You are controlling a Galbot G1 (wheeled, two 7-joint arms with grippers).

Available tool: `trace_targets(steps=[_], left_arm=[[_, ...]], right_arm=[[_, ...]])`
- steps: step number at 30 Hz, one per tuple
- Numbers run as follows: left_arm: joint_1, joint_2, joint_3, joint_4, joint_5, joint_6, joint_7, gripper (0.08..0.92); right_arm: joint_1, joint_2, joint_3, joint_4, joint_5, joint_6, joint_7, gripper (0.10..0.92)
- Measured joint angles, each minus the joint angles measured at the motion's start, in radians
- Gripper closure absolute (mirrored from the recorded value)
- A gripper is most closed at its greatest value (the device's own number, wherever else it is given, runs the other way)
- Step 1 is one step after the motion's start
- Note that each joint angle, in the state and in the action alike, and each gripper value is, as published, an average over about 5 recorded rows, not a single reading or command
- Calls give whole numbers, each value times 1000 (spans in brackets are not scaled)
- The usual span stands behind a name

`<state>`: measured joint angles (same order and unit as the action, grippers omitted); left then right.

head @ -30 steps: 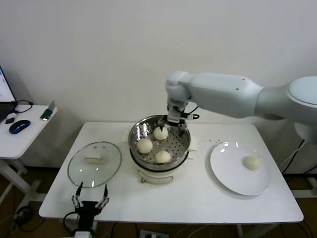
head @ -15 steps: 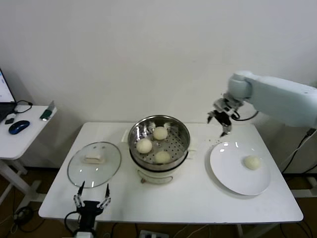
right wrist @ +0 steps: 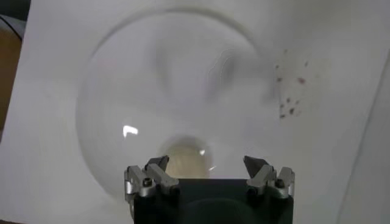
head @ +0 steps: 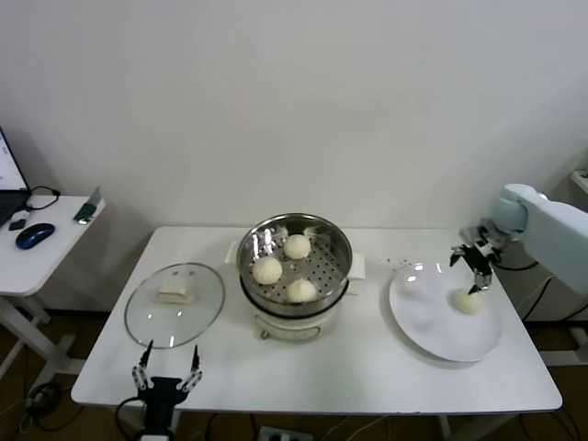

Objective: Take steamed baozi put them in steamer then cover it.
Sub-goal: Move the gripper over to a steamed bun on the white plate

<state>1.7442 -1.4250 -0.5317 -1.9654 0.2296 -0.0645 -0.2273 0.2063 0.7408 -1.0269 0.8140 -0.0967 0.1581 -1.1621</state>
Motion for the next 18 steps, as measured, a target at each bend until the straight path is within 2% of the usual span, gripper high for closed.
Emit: trace_targets(steps=[18], left_arm=[[9, -3, -1, 19, 32, 0, -4, 177]], right_arm=[[-156, 99, 236, -214, -157, 39, 19, 203]])
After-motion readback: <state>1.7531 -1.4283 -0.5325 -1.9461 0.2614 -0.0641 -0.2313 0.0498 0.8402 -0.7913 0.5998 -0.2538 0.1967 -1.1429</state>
